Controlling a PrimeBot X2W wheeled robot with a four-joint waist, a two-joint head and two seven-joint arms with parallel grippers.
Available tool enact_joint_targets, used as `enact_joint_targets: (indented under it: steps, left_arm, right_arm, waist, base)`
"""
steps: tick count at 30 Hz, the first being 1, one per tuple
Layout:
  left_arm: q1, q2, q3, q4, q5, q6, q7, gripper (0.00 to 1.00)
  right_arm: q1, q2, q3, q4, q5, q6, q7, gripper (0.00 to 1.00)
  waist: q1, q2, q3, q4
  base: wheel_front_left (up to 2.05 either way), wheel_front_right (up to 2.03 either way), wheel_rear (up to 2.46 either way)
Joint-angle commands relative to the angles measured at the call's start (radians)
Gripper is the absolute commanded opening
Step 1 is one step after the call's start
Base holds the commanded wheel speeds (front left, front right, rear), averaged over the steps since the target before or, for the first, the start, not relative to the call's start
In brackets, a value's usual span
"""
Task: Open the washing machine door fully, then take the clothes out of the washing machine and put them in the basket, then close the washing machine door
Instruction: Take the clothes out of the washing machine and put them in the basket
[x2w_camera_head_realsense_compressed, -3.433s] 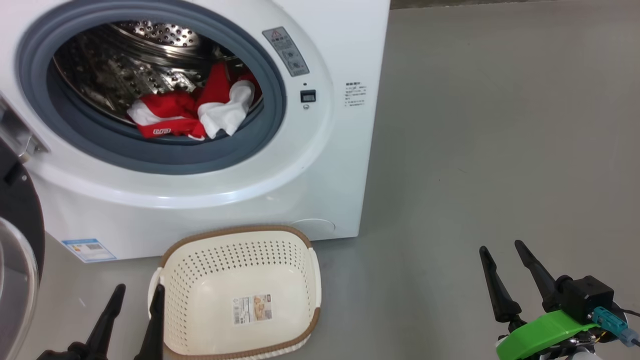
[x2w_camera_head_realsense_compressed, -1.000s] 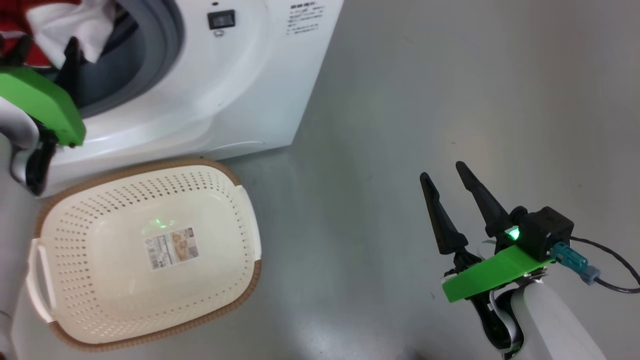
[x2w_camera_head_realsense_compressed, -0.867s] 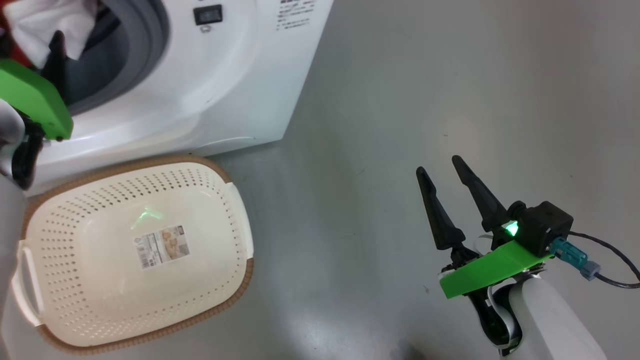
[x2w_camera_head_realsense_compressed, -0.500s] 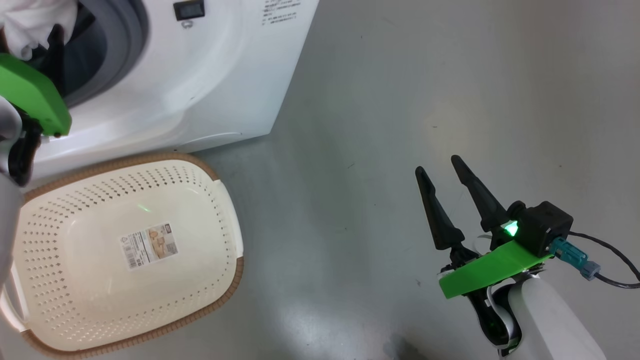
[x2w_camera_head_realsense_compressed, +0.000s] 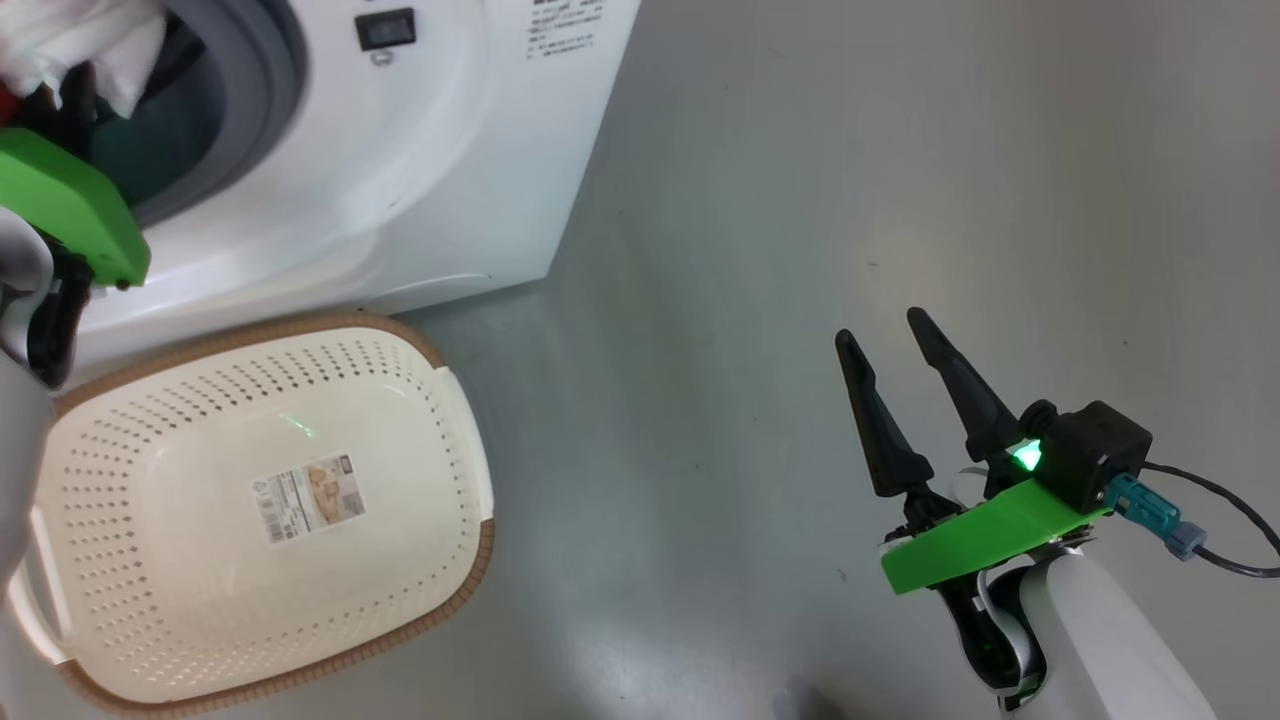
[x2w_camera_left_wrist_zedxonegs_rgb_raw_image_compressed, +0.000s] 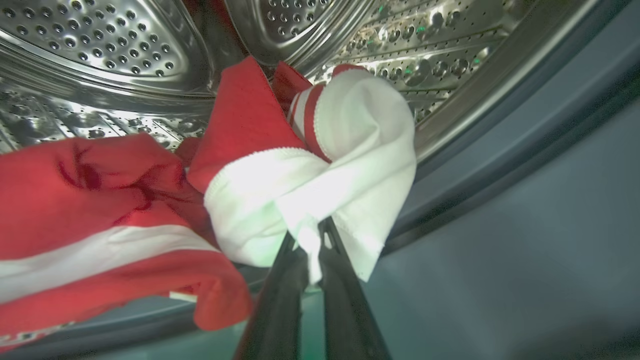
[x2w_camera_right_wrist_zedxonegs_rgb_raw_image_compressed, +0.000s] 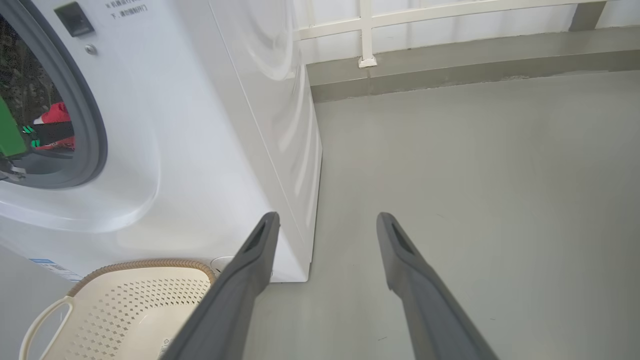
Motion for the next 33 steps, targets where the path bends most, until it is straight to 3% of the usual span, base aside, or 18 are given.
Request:
enact_joint_targets:
  steps: [1, 15, 24, 33]
  left_arm:
    - [-0.015, 0.038, 0.013, -0.008, -0.011, -0.005, -0.023, 0.00]
    - [0.112, 0.031, 0.083, -0.097, -0.084, -0.005, -0.102, 0.00]
    - [0.335, 0.004, 0.301, -0.373, 0.060, 0.018, -0.102, 0.00]
    - [0.584, -0.075, 0.505, -0.650, 0.229, 0.016, -0.102, 0.00]
  right_arm:
    - [-0.001, 0.000, 0.011, -0.021, 0.000, 0.005, -0.006, 1.00]
    - [0.029, 0.000, -0.016, 0.005, -0.034, 0.005, -0.006, 1.00]
    - [0.075, 0.000, -0.053, 0.012, -0.059, 0.005, -0.006, 1.00]
    - [0.125, 0.000, -0.087, 0.009, -0.076, 0.005, -0.006, 1.00]
  waist:
    - [0.0000, -0.0001, -0.013, 0.011]
    - [0.0000, -0.0001, -0.123, 0.080]
    - [0.0000, -0.0001, -0.195, 0.125]
    - [0.0000, -0.0001, -0.241, 0.162]
  base:
    - [0.00, 0.00, 0.00]
    - [0.00, 0.00, 0.00]
    - [0.00, 0.00, 0.00]
    - [0.00, 0.00, 0.00]
